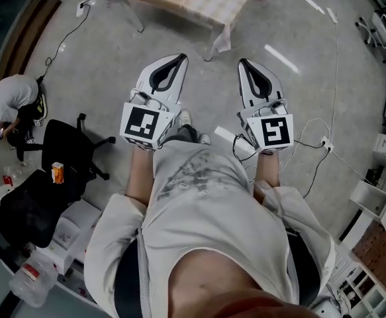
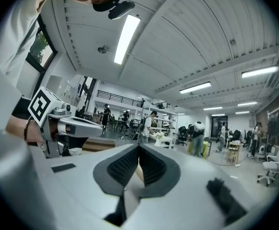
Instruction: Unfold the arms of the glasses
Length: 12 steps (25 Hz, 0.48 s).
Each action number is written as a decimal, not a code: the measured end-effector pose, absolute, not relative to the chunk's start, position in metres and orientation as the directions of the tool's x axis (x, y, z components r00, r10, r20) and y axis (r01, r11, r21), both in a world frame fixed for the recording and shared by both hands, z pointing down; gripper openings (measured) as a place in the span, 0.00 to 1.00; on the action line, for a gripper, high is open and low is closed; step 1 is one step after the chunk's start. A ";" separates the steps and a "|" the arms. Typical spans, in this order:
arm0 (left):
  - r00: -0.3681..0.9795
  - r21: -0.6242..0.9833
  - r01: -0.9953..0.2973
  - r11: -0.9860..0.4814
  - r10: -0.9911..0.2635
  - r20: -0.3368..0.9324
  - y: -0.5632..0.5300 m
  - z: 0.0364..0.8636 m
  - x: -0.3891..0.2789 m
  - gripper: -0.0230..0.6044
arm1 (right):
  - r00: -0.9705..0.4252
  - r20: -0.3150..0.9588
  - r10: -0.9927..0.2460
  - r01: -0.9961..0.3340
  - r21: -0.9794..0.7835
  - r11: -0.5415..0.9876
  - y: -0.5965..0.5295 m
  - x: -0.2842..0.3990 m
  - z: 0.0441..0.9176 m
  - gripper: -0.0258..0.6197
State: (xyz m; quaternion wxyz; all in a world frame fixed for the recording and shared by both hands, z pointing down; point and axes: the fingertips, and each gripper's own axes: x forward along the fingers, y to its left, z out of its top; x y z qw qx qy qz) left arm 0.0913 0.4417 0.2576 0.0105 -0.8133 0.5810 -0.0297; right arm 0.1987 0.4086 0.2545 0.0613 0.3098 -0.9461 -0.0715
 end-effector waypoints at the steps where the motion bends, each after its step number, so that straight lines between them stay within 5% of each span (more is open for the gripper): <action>1: 0.328 -0.049 -0.943 -0.330 -0.944 0.037 0.435 0.258 0.086 0.05 | -0.797 0.076 -0.599 -0.581 0.174 0.795 0.402 0.193 0.255 0.07; 12: 0.379 -0.027 -0.924 -0.381 -0.924 0.043 0.386 0.262 0.030 0.05 | -0.753 0.103 -0.650 -0.628 0.184 0.756 0.360 0.143 0.258 0.07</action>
